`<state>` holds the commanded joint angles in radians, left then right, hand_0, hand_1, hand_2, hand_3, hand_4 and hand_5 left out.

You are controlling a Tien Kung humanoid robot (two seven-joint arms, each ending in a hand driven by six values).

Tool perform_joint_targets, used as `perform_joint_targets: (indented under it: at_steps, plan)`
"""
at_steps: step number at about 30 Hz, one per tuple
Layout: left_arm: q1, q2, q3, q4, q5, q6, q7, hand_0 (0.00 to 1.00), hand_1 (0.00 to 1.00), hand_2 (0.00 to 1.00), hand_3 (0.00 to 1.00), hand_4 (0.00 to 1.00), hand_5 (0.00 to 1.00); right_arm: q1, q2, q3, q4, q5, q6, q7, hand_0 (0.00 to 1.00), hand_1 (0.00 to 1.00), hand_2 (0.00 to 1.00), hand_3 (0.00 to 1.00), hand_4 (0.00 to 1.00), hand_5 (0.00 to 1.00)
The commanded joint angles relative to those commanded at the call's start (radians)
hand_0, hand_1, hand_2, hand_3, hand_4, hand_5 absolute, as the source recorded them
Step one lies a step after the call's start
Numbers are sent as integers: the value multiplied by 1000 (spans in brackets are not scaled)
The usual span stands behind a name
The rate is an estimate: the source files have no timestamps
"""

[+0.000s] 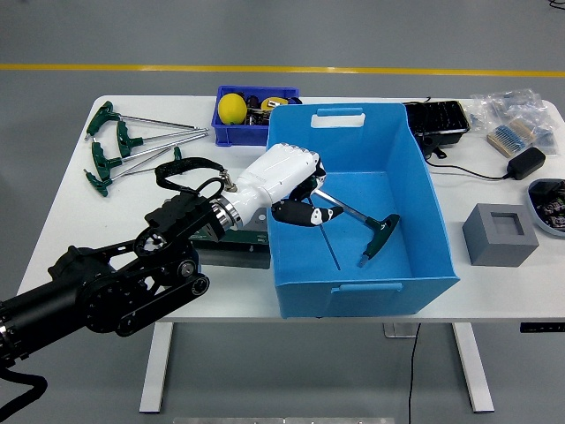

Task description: Lift tool from toolbox,place it in box,lift tool from toolbox,place it in box

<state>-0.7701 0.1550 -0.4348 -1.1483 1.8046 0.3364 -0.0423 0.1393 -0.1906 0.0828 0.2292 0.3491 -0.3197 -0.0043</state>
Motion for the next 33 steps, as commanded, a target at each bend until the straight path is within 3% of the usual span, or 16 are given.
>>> perform_joint_targets:
  at_steps: [1,2,7,8,13,14,16,19,20,21,25,26,31,32,33]
  plan:
    - [-8,-4,15,5,-7,-2,-4,116,2,45,72,750,450,1,0,0,0,0,0,0,694,672,728,552,786,687]
    - [-17,-9,32,11,-15,-7,-8,154,41,98,161,745,447,1,-1,0,0,0,0,0,695,673,728,552,786,687]
    - [-42,-32,74,41,-50,-24,-24,154,41,98,161,745,447,2,-1,5,0,-8,-2,-2,695,673,728,552,786,687]
    - [-45,-37,79,48,-57,-30,-26,211,167,231,408,731,424,2,-1,6,0,-10,-2,-3,694,672,728,552,787,687]
    - [-49,-55,99,72,-81,-36,-36,211,167,231,408,731,424,2,-2,7,1,-15,-1,-5,694,672,728,552,787,687]
    - [-48,-57,104,76,-85,-36,-38,252,253,332,478,728,422,2,-2,7,1,-15,-1,-5,695,673,728,553,788,688]
    - [-46,-59,113,85,-97,-44,-39,252,253,332,478,728,422,2,-2,6,1,-14,-1,-4,695,673,728,553,788,688]
    - [-44,-59,121,97,-126,-103,-20,252,253,332,478,728,422,3,-3,5,1,-12,-1,-4,695,673,728,553,788,688]
    - [-44,-59,122,99,-132,-124,-13,399,464,575,535,795,546,3,-3,5,1,-11,-1,-3,698,673,727,553,788,688]
    - [-44,-58,125,101,-139,-152,-7,399,464,575,535,795,546,3,-3,5,1,-12,-1,-4,698,673,727,553,788,688]
    - [-42,-57,126,106,-159,-194,2,399,464,575,535,795,546,3,-3,6,1,-11,-2,-3,698,673,727,553,788,688]
    - [-41,-57,125,106,-161,-201,4,527,591,667,610,842,629,3,-3,6,1,-12,-2,-3,697,672,727,553,789,689]
    - [-33,-56,117,107,-176,-230,18,527,591,667,610,842,629,1,-2,7,1,-12,-2,-3,697,672,727,553,789,689]
    - [-31,-55,113,106,-179,-234,19,634,670,750,672,854,661,1,-2,7,1,-11,-2,-3,696,672,728,554,789,689]
    - [-29,-53,109,105,-180,-237,21,634,670,750,672,854,661,0,-2,7,1,-11,-2,-3,696,672,728,554,789,689]
